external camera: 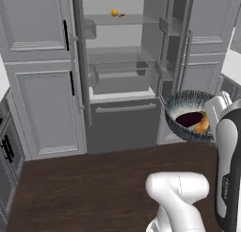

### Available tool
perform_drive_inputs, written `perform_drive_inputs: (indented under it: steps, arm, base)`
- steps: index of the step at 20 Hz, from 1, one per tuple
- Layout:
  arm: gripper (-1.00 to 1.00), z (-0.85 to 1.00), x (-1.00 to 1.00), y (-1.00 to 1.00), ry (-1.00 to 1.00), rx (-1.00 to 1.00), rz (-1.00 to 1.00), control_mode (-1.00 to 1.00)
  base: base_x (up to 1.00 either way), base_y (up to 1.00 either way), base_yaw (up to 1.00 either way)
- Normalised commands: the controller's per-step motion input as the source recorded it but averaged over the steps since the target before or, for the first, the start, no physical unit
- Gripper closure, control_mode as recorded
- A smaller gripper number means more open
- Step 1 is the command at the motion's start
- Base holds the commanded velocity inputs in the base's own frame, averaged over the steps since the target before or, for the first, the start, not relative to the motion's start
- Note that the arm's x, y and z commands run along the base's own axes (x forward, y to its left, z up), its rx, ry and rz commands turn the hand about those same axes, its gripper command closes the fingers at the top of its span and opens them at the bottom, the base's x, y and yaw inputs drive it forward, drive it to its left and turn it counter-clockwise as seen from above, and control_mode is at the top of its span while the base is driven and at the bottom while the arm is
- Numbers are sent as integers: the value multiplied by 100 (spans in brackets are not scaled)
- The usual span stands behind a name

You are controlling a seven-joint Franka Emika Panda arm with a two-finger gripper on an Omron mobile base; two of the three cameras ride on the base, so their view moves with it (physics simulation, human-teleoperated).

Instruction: Pick the chicken drumstick and eggplant from their plates and place them in the bowl. Then put the bowl in the fridge.

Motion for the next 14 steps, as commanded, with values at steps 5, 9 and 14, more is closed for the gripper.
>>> perform_drive_inputs:
  steps: [5,9,14]
  arm:
    - [100,0,0,0,0,0,0,100]
    - [100,0,0,0,0,0,0,100]
    - [100,0,0,0,0,0,0,100]
  base:
    - [98,7,-9]
    - [92,25,-6]
    - [95,12,-4]
